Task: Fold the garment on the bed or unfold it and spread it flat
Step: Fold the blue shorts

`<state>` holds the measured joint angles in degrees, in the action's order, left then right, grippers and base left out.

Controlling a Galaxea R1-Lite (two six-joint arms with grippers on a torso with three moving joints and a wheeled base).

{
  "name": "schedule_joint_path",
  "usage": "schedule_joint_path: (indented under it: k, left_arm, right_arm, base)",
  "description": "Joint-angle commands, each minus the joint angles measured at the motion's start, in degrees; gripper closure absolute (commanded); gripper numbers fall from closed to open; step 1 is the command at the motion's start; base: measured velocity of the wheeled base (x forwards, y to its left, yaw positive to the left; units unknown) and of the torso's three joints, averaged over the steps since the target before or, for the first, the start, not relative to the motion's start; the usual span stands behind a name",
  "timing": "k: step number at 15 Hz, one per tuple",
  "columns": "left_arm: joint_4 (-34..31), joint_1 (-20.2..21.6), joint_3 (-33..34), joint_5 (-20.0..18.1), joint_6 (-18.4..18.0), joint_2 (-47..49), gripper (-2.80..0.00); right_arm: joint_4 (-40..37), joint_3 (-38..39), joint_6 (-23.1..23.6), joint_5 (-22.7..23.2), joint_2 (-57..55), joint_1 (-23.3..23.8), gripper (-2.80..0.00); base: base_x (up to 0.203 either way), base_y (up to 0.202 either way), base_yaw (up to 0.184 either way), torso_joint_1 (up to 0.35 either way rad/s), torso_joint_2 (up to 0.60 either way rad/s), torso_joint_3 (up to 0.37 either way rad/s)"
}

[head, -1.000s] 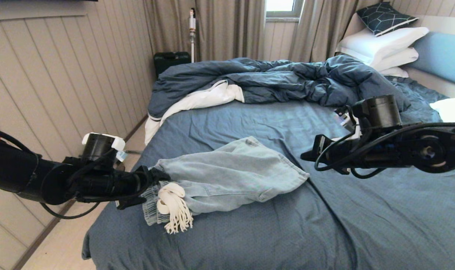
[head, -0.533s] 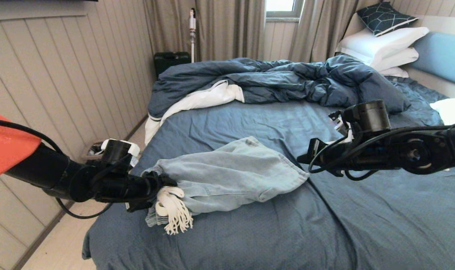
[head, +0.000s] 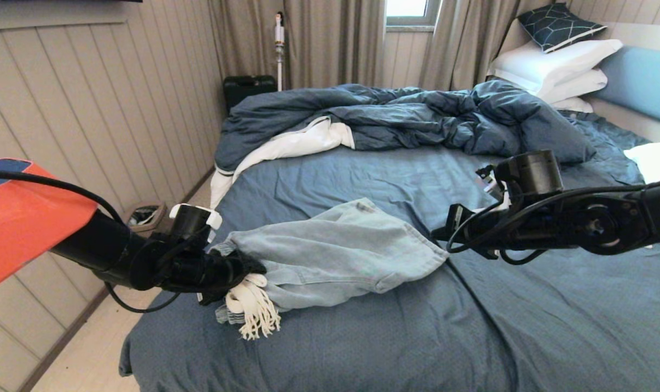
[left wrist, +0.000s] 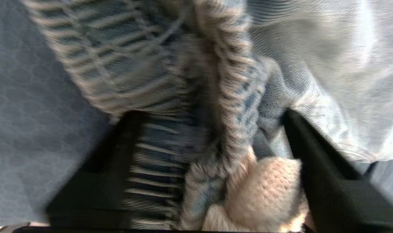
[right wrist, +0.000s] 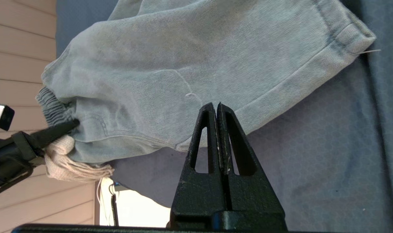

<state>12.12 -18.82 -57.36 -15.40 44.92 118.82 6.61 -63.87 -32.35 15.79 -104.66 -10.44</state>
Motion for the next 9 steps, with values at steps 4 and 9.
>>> schedule_joint_path:
  k: [4, 9]
  left_arm:
    - [0.1, -0.1, -0.2, -0.1, 0.6, 0.4, 0.0]
    - [-0.7, -0.1, 2.3, 0.0, 2.9, -3.6, 0.0]
  right_arm:
    - [0.1, 0.1, -0.2, 0.1, 0.3, 0.2, 0.0]
    - [0.9, 1.5, -0.2, 0.1, 0.7, 0.4, 0.0]
  base:
    - [0.0, 0.0, 0.0, 0.0, 0.0, 0.0]
    - [0.0, 0.0, 0.0, 0.0, 0.0, 0.0]
